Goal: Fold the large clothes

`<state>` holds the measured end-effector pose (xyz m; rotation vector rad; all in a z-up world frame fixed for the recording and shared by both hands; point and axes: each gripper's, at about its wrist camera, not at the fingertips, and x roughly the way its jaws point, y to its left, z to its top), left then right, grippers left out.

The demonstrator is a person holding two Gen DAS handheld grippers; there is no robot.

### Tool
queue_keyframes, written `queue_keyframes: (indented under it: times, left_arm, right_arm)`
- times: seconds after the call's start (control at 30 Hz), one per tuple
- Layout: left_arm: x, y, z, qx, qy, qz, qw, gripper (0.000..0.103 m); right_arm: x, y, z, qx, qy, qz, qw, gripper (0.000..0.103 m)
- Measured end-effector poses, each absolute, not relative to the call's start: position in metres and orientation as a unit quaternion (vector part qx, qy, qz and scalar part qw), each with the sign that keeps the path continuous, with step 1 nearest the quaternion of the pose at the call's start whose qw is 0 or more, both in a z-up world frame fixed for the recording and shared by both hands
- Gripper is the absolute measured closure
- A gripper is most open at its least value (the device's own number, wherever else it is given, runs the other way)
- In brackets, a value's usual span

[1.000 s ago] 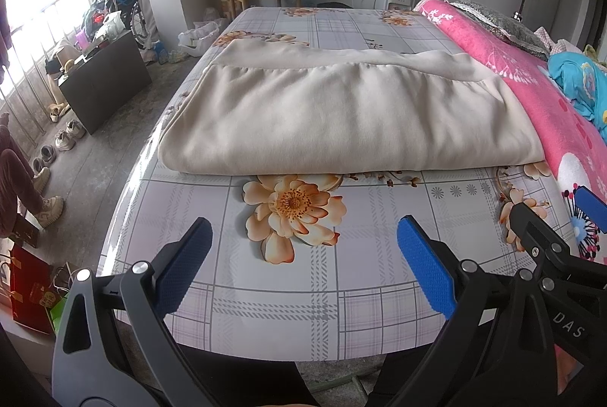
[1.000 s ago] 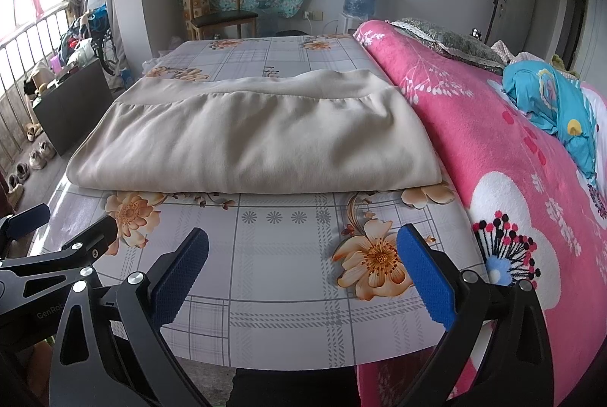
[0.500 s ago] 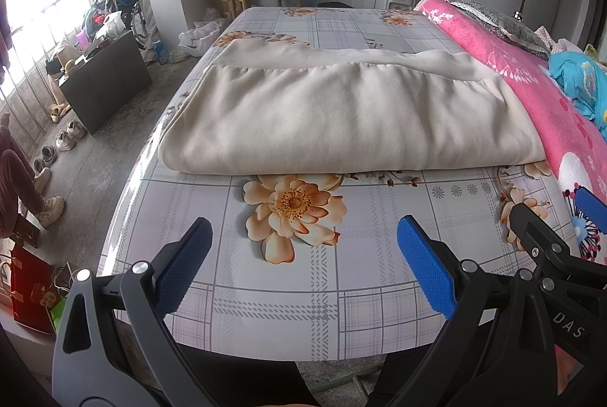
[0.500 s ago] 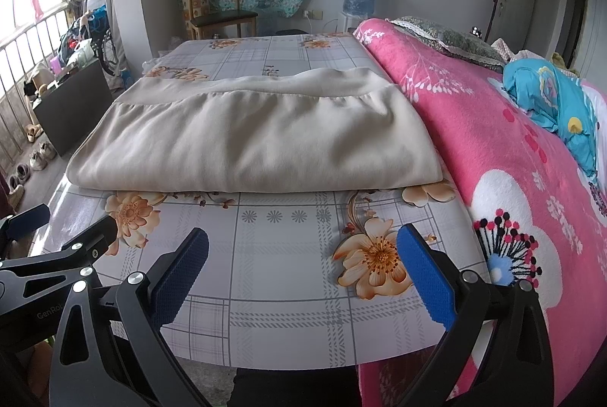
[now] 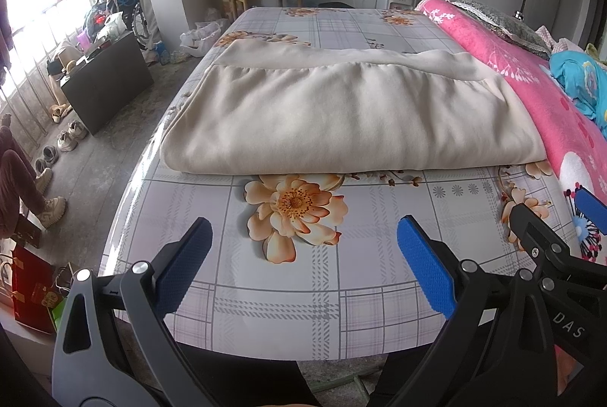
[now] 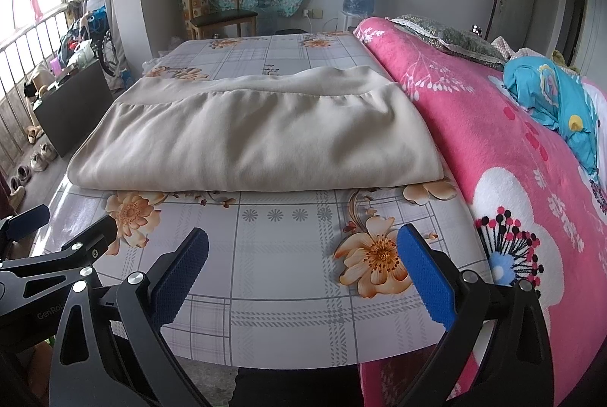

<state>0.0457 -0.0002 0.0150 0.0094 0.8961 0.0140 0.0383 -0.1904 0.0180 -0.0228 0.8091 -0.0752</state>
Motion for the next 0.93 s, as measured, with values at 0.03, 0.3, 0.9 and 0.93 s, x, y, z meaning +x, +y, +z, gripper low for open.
queue_keyframes:
  times: [0.03, 0.3, 0.9, 0.93]
  left_arm:
    - [0.0456, 0.0005, 0.0153, 0.004, 0.433, 0.007, 0.901, 0.009]
    - [0.0458, -0.0006, 0.0148, 0.005, 0.433, 0.007, 0.901, 0.009]
    - [0.0459, 0.0003, 0.015, 0.007, 0.432, 0.009, 0.902, 0.009]
    - [0.046, 0.0011, 0.015, 0.006, 0.432, 0.009, 0.902, 0.009]
  right_arm:
    - [0.0381, -0.1897, 0.0179, -0.011, 0.393, -0.037, 0.919, 0.006]
    - [0.0384, -0.1908, 0.0181, -0.011, 0.394, -0.036, 0.918, 0.006]
    - [0.036, -0.1822, 0.0156, -0.015, 0.398, -0.037, 0.917, 0.006]
    - [0.036, -0.1822, 0.0156, -0.015, 0.398, -0.037, 0.917, 0.006]
